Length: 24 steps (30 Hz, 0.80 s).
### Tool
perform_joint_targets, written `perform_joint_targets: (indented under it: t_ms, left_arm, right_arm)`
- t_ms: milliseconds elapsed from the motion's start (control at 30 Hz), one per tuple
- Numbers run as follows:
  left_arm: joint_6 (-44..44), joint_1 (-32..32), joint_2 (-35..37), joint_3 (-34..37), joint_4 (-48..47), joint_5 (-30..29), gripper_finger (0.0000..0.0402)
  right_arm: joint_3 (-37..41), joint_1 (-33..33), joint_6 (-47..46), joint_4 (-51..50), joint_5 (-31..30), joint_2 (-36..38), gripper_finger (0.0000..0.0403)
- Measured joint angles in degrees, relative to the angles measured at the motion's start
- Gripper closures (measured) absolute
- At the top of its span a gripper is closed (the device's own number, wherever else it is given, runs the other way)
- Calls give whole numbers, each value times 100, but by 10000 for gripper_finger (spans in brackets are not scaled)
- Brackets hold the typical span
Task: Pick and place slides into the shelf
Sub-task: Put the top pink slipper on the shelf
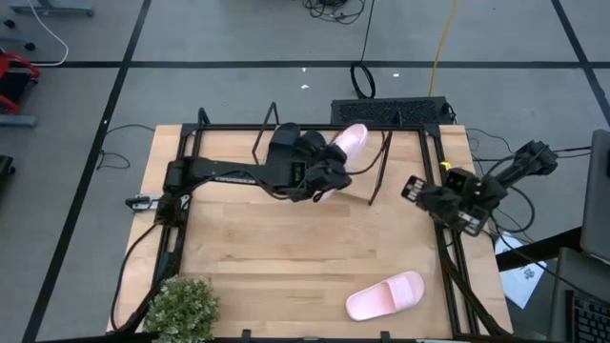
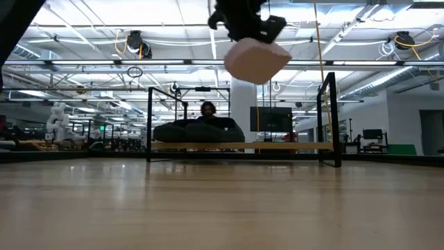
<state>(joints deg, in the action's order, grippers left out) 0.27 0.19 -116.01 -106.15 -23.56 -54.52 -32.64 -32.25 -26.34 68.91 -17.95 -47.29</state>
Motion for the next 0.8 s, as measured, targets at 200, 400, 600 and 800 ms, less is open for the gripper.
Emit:
perform_joint_targets:
  t_ms: [200,400,600,800]
  left_arm:
    - [875,214,-344,-115,433,-128,401]
    - [883,468,-545,-603,280,-104,401]
    - [861,519,-806,-767,332,-111,401]
    - [992,450,-988,-778,258,-523,401]
  right_arm:
    - [-2,-1,437,-41,-3,382,358]
    - [-2,-7,607,-244,-22,616,358]
    - [-2,-9,605,-362,-1,857,358]
    - [-2,-9,369,-713,3,1068,358]
